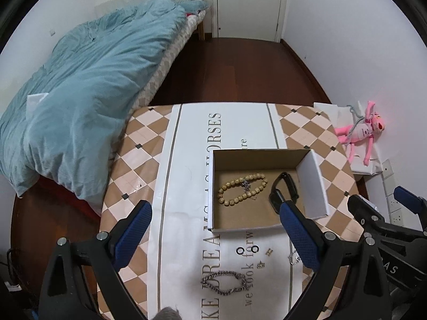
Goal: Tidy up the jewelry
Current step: 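Grasp the silver chain bracelet with the left tool while the right tool grasps the silver necklace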
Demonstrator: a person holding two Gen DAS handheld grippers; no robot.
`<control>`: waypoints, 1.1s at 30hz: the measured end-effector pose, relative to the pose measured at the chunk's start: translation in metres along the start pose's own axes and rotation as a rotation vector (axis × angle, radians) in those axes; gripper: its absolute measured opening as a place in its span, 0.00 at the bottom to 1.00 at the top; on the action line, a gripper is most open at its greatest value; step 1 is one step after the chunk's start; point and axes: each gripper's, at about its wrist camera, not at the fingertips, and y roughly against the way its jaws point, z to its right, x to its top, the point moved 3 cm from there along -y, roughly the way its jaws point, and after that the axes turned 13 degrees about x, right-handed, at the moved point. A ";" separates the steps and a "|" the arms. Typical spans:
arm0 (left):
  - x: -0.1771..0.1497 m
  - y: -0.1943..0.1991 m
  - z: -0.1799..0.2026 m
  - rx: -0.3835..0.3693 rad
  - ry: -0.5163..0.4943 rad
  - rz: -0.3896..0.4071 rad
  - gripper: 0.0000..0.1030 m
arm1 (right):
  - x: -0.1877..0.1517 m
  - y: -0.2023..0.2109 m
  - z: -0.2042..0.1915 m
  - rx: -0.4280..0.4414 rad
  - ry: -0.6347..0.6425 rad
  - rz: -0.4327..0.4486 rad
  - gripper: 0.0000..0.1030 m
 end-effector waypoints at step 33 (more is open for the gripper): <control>-0.135 -0.079 -0.020 0.012 0.055 -0.255 0.94 | -0.126 -0.041 0.042 0.115 -0.180 -0.139 0.95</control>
